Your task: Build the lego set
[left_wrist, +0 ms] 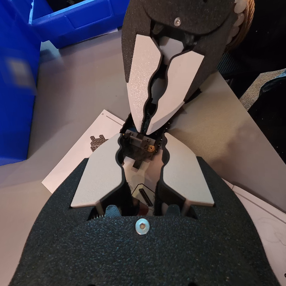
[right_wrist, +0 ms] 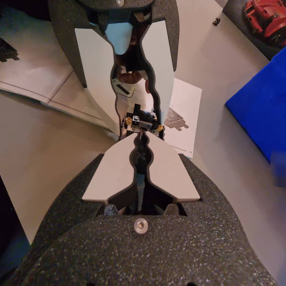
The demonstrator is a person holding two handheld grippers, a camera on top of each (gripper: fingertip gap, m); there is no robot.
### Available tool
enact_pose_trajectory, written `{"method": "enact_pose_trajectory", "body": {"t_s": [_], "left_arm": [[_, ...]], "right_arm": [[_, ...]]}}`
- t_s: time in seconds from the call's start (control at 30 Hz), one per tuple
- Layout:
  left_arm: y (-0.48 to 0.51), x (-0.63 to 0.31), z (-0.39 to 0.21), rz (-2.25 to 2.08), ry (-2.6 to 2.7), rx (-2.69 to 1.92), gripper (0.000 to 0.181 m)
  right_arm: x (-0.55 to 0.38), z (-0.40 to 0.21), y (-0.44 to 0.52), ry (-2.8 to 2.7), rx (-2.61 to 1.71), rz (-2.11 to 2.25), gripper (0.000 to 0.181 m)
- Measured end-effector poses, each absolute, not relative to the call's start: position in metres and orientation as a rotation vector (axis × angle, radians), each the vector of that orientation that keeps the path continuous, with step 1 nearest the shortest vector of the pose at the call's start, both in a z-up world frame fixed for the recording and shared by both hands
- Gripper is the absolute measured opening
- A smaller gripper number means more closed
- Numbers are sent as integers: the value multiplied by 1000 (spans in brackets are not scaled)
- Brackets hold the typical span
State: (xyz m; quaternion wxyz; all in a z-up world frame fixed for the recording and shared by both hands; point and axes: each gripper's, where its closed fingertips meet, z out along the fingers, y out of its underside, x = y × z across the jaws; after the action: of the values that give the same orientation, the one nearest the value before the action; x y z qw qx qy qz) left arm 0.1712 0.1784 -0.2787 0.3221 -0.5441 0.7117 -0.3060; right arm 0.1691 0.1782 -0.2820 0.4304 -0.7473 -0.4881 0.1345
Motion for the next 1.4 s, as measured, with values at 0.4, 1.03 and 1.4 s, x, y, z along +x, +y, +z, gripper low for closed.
{"method": "enact_pose_trajectory", "body": {"t_s": [0.4,1.03,1.4], "left_arm": [[182,172,-279,-792,1847,-1449,47],[180,171,-279,-797,1850,-1449,47],[179,171,-279,-795,1852,-1445,47]], "right_arm": [[168,-280,180,-1207,-1792,146,0],[168,-281,184,-1168,-1967,380,12],[169,-282,186,-1109,-2002,506,11]]}}
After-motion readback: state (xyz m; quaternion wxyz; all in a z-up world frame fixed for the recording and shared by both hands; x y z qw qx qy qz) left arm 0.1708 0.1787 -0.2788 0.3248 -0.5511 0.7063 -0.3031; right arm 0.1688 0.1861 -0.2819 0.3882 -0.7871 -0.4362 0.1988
